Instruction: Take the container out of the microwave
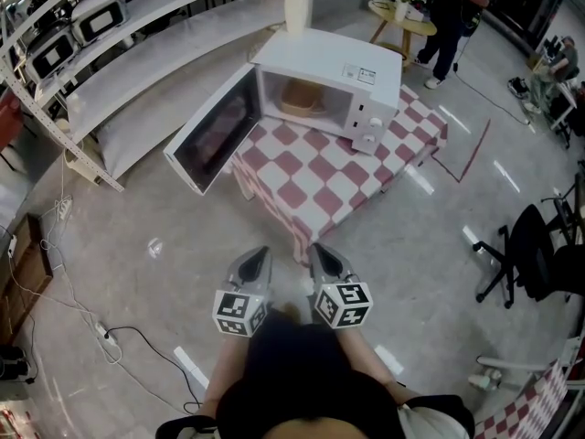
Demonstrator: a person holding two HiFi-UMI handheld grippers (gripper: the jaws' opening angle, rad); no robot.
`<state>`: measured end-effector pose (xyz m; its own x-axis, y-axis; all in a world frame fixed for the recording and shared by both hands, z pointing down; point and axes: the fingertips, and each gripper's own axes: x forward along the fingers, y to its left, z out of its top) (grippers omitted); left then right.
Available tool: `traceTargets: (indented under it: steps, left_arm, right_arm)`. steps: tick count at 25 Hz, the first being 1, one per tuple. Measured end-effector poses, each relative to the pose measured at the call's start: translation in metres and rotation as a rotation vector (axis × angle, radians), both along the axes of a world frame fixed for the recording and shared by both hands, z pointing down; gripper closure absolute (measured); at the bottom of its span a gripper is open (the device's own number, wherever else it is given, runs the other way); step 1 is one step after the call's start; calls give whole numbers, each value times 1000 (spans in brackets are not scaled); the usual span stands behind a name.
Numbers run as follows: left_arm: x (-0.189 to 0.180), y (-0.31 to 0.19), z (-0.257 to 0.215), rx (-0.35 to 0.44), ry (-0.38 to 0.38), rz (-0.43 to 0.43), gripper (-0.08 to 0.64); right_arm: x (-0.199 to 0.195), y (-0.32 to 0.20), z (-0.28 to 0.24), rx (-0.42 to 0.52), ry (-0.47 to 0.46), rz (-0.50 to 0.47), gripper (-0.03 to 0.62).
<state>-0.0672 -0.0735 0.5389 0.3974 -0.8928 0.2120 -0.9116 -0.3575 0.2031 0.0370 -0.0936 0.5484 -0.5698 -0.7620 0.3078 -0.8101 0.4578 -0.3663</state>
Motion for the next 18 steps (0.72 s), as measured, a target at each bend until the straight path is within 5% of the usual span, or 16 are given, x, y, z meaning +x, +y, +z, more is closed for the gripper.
traceTargets:
  steps: [18]
  left_arm:
    - [-4,13,6,-20,14,-35,549]
  right_arm:
    - [-8,16,10,-45,13,-20,592]
